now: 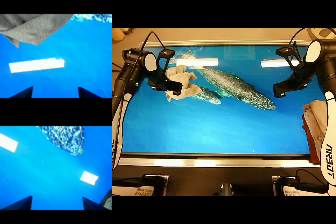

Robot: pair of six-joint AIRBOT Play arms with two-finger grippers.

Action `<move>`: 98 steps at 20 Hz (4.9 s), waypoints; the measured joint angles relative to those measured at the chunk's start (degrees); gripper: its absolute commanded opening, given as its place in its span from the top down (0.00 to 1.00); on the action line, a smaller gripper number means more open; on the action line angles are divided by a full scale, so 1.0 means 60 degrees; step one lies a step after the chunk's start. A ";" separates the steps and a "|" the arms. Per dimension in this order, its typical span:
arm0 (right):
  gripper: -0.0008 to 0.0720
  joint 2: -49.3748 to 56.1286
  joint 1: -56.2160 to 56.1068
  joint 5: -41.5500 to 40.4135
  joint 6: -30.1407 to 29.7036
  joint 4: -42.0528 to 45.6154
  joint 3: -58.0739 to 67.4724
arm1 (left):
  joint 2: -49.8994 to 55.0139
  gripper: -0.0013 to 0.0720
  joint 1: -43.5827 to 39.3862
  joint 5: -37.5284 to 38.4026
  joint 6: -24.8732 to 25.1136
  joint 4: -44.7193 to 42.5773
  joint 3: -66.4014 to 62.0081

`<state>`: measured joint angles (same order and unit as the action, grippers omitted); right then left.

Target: Fold the shirts.

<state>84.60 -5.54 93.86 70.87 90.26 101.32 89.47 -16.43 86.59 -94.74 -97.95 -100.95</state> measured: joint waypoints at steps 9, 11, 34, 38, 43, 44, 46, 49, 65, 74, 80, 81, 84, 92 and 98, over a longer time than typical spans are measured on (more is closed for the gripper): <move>0.06 0.0004 0.0000 -0.1712 -0.0025 0.0018 -0.0004 | 0.0641 0.05 -0.0022 -0.2918 0.0029 0.0000 0.0000; 0.06 0.0004 -0.0007 -0.2364 -0.0025 0.0047 -0.0004 | 0.0914 0.05 0.0007 -0.3643 -0.0004 -0.0051 -0.0004; 0.06 -0.0331 -0.0007 -0.3202 -0.0408 0.0393 -0.0004 | 0.2750 0.94 0.3089 -0.3956 -0.1716 0.4095 -0.2313; 0.06 -0.1286 -0.0007 -0.3238 -0.0597 0.1217 0.0127 | 0.0346 0.94 0.1902 -0.4659 0.0047 0.5391 -0.2761; 0.06 -0.3271 -0.0007 -0.3337 -0.0492 0.2040 0.0222 | -0.2524 0.94 -0.0608 -0.5373 0.0652 0.5417 -0.2382; 0.06 -0.3708 -0.0007 -0.3351 -0.0477 0.2131 0.0229 | -0.2871 0.94 -0.1155 -0.5395 0.0597 0.5151 -0.2284; 0.06 -0.4448 -0.0007 -0.3333 -0.0455 0.2222 0.0237 | -0.3166 0.94 -0.2135 -0.5209 0.0372 0.4550 -0.2033; 0.06 -0.5176 -0.0007 -0.2914 -0.0437 0.2299 0.0240 | -0.2998 0.94 -0.3198 -0.4878 0.0124 0.3697 -0.1126; 0.06 -0.2830 -0.0007 -0.0328 -0.1344 0.0565 -0.2371 | 0.0353 0.09 -0.2747 -0.2302 0.0251 0.6182 0.1220; 0.07 -0.1843 -0.0007 -0.1752 -0.2040 -0.2226 -0.5042 | -0.3067 0.09 -0.0557 -0.1876 -0.0331 0.4499 0.7195; 0.05 -0.1781 -0.0007 -0.2273 -0.2929 -0.3617 -0.6215 | -0.3304 0.11 -0.0535 -0.4153 -0.0528 0.6386 1.0036; 0.04 -0.1770 -0.0007 -0.2342 -0.3060 -0.3843 -0.6415 | -0.3279 0.23 -0.0601 -0.4462 -0.0532 0.6623 1.0193; 0.02 -0.1770 -0.0007 -0.2433 -0.3519 -0.4586 -0.7002 | -0.3169 0.41 -0.0914 -0.5428 -0.0535 0.7260 1.0469; 0.05 -0.1402 -0.0007 -0.3617 -0.3960 -0.6306 -0.8393 | -0.3082 0.94 -0.1348 -0.6889 -0.0656 0.7989 1.0626; 0.96 -0.0404 -0.0659 -0.4495 -0.4073 -0.7384 -0.8626 | -0.3384 0.94 -0.1381 -0.7078 -0.0437 0.8054 1.0630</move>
<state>82.17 -9.50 66.89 46.44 45.95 49.56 69.17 -24.71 44.12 -97.36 -49.63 -37.17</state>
